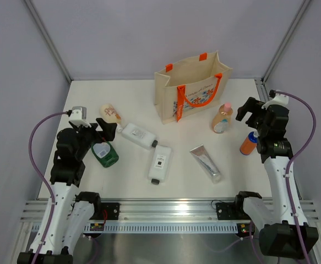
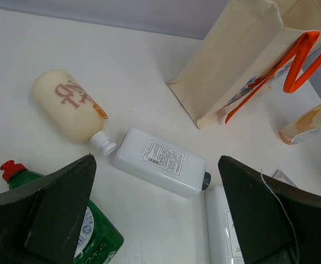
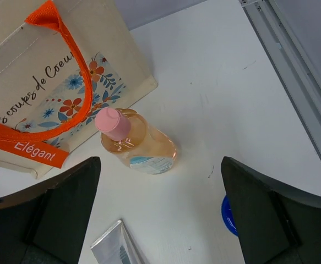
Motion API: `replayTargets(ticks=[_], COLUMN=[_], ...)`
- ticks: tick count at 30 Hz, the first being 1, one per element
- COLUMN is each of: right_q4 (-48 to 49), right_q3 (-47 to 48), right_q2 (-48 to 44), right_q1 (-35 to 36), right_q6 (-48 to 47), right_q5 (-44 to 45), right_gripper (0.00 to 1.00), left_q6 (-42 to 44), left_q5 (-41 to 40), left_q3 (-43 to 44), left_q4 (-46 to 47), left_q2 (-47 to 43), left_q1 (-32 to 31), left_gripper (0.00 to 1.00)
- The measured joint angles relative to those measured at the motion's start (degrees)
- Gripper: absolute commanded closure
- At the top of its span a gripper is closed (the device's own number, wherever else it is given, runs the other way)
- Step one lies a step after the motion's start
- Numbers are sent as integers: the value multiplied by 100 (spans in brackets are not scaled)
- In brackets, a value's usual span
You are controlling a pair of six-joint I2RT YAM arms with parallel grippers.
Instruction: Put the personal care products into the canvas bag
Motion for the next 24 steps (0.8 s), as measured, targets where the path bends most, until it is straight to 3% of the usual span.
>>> replayTargets(ticks=[3, 9, 13, 18, 24], right_q4=[17, -1078, -1335, -1207, -761], right_q3=[13, 962, 1556, 1888, 1886], right_q2=[-39, 306, 931, 1834, 2671], right_q1=[-7, 63, 131, 306, 837], right_q6=[-503, -2798, -3303, -2841, -2400], right_q5=[-398, -2592, -3567, -3438, -2072], right_gripper=[1, 0, 0, 0, 1], left_q6=[28, 31, 33, 35, 46], left_q5=[-2, 22, 42, 48, 46], left_q3=[2, 4, 55, 63, 63], left_q4=[-162, -214, -256, -260, -262], left_q2=[103, 101, 190, 219, 275], left_q1=[0, 0, 0, 0, -2], left_gripper=[1, 1, 1, 1, 1])
